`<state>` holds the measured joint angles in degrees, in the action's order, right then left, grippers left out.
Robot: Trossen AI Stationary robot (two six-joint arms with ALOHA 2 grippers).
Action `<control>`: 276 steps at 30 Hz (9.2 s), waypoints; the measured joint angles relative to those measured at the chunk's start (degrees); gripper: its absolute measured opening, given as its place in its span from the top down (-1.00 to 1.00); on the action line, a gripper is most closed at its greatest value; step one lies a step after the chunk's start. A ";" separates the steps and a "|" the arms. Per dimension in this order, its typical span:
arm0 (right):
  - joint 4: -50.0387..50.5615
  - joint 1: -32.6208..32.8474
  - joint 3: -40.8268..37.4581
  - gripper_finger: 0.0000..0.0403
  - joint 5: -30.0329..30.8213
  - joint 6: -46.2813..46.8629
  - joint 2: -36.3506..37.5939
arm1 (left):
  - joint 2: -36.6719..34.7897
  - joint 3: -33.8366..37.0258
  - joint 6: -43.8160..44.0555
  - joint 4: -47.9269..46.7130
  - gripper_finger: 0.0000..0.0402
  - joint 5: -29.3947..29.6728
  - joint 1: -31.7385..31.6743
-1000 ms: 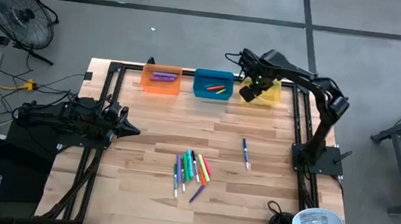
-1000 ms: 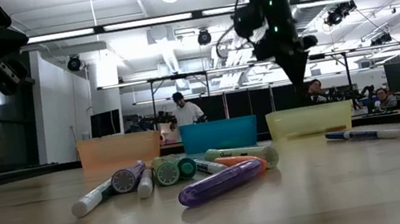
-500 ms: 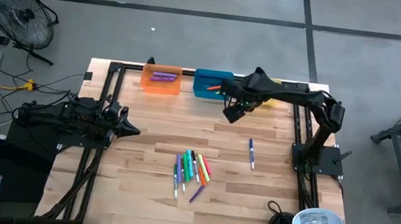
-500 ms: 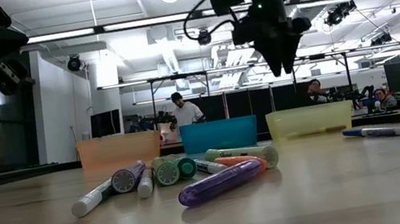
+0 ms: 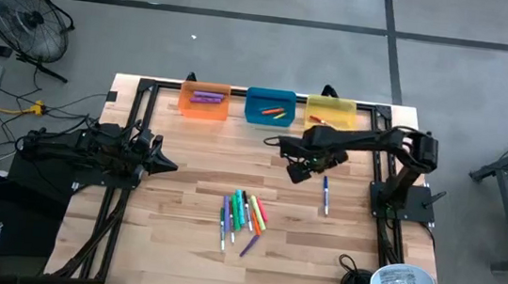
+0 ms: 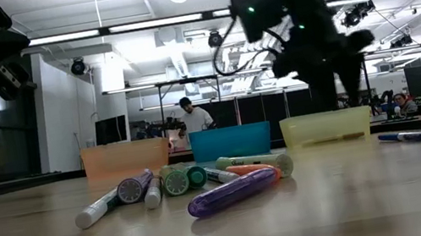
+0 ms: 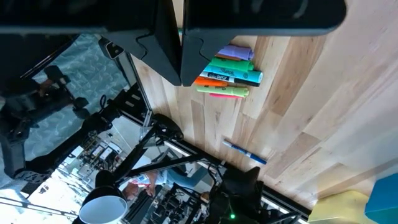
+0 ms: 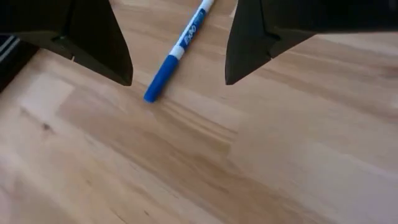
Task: Pick & Place Markers
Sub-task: Put the blue marker into the yellow bin, then put the pink pen into the blue bin
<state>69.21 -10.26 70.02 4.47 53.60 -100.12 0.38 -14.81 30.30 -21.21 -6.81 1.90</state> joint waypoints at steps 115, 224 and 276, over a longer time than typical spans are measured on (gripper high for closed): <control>-26.82 11.06 -31.46 0.92 -3.96 29.06 14.95 | 0.00 0.00 0.00 0.02 1.00 -0.02 -0.01; -22.41 -31.34 -1.69 0.35 26.52 -77.96 -3.30 | 0.02 0.00 0.00 0.02 1.00 -0.02 -0.01; -18.37 16.08 12.97 0.23 2.81 -8.52 -3.30 | 0.02 -0.02 0.00 0.02 1.00 -0.02 -0.01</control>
<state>50.84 5.82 82.98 7.28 45.08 -103.42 0.40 -14.83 30.30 -21.19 -6.83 1.89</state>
